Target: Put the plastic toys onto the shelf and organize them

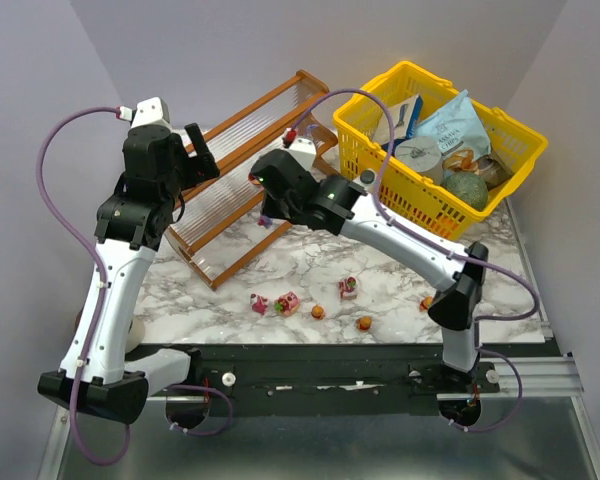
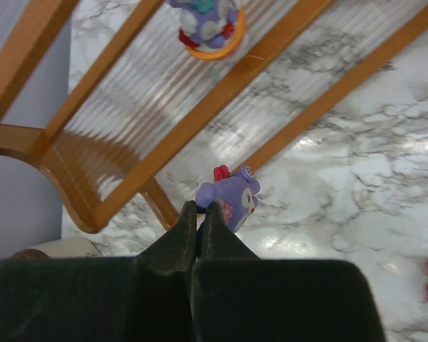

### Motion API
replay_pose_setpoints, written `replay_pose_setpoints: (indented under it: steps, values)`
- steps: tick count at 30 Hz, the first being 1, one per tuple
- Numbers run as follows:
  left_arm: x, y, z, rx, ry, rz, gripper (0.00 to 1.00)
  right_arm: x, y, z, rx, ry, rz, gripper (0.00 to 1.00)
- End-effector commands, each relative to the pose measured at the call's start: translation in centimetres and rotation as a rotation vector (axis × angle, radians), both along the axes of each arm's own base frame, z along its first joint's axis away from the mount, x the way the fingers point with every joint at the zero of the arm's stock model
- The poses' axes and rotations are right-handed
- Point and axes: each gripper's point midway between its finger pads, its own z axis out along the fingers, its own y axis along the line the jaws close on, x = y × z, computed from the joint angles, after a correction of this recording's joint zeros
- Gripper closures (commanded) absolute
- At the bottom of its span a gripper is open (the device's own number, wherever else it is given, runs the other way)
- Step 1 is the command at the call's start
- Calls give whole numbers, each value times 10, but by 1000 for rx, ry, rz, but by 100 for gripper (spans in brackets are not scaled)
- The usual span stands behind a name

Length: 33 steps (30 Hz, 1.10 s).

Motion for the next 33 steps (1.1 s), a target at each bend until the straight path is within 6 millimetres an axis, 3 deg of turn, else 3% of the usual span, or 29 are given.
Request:
replay_pose_setpoints:
  steps: [1, 2, 5, 9, 14, 19, 33]
  values:
    - [5, 32, 7, 51, 20, 167, 1, 15, 47, 17, 124, -33, -10, 99]
    - [7, 35, 7, 48, 21, 181, 1, 16, 54, 27, 159, -41, -12, 99]
    - [11, 47, 8, 47, 22, 224, 1, 17, 76, 28, 221, -43, 6, 100]
    - [3, 63, 12, 73, 0, 278, 1, 18, 100, 32, 277, -81, 23, 99]
    - [-12, 77, 18, 109, -22, 324, 1, 19, 123, 21, 289, -96, 32, 100]
    - [-15, 74, 20, 98, -36, 305, 1, 16, 135, 15, 274, -118, 60, 99]
    - [-10, 74, 18, 105, -29, 304, 1, 14, 138, 4, 208, -147, 89, 99]
